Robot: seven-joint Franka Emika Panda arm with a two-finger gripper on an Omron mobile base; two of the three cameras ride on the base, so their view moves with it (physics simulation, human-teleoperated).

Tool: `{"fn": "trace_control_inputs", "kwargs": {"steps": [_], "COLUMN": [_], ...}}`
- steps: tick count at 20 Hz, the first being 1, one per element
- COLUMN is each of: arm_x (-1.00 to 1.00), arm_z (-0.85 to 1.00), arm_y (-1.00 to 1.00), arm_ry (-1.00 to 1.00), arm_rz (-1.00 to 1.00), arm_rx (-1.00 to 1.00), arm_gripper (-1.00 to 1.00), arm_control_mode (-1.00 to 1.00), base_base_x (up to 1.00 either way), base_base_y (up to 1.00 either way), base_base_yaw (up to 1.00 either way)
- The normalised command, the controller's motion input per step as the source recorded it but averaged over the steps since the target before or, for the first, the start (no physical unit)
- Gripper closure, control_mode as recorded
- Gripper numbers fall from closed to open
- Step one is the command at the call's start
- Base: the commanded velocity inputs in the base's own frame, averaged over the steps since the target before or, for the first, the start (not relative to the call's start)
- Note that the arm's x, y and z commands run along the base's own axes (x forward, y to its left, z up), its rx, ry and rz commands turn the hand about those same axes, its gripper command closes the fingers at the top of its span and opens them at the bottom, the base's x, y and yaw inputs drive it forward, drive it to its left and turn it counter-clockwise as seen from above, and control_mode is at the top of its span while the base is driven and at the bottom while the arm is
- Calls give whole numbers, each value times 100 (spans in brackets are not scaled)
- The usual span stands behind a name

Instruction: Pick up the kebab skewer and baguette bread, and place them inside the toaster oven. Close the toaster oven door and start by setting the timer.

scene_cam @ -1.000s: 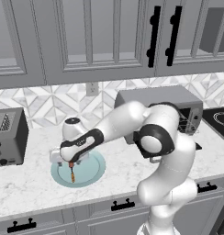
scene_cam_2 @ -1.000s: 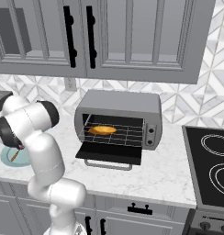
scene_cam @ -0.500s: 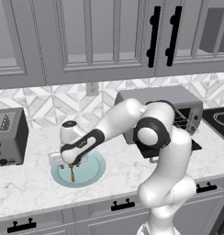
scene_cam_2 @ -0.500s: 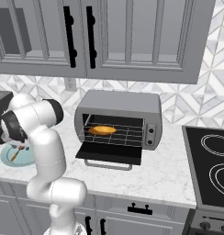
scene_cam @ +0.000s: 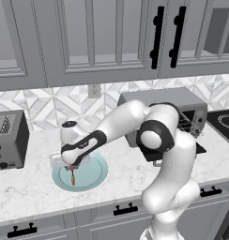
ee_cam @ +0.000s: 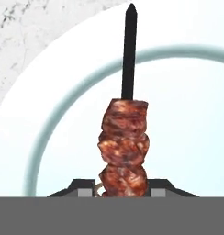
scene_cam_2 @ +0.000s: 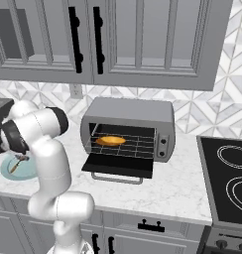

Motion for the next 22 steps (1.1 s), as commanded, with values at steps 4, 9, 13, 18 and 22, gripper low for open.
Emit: {"fn": "trace_control_inputs", "kwargs": {"steps": [4, 9, 13, 18, 22], "arm_x": [-21, -39, -57, -74, -80], "arm_z": [60, 84, 65, 42, 41], "arm_y": [-37, -56, -74, -79, -73], "arm_ry": [0, 0, -4, -4, -5], "arm_rz": [0, -5, -15, -31, -40], "arm_rx": [0, 1, 6, 8, 6], "arm_gripper": [100, 100, 100, 100, 100], "arm_control_mode": [-100, -100, -100, -100, -100], "base_base_x": [0, 0, 0, 0, 0], "base_base_y": [0, 0, 0, 0, 0], "base_base_yaw": [0, 0, 0, 0, 0]}}
